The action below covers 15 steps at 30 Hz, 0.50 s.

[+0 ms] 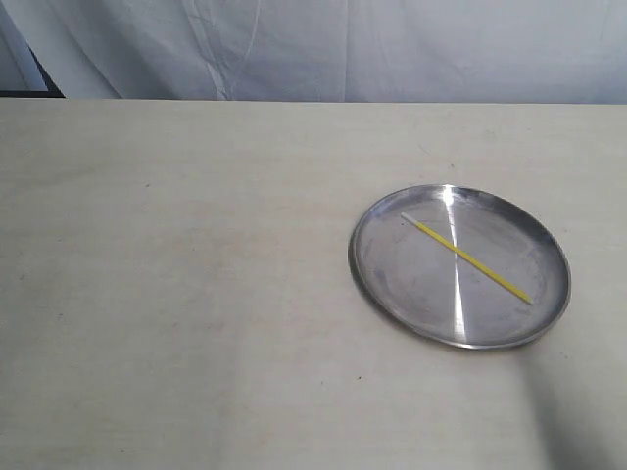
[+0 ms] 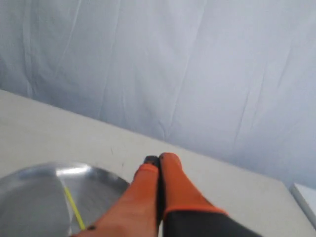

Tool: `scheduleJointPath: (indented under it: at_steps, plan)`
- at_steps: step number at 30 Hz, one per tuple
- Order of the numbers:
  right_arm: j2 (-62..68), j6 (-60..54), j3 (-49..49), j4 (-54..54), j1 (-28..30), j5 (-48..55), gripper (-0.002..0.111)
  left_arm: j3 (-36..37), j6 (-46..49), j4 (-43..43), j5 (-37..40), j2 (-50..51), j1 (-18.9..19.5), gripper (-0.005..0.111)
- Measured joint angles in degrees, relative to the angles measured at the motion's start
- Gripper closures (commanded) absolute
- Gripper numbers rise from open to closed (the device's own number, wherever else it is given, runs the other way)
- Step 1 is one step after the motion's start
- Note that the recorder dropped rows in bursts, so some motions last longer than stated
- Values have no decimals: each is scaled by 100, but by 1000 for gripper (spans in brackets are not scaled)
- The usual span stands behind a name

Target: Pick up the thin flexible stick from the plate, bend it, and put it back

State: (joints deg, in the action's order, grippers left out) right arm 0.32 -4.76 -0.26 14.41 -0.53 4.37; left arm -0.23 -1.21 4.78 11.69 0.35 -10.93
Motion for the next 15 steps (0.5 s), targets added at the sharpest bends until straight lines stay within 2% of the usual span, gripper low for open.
scheduleJointPath:
  at_steps: [5,8,12,15]
  plan:
    - [0,16,0,0,0,-1073,108,0,60,174,-89,0,0,106]
    - [0,511,0,-139,0,-2137,108,0,121,424,-439,0,0,106]
    - [-12,2478,0,-608,0,-3689,108,0,121,606,-870,0,0,106]
    - [-12,3642,0,-1597,0,-4448,109,0,121,655,-1026,0,0,106]
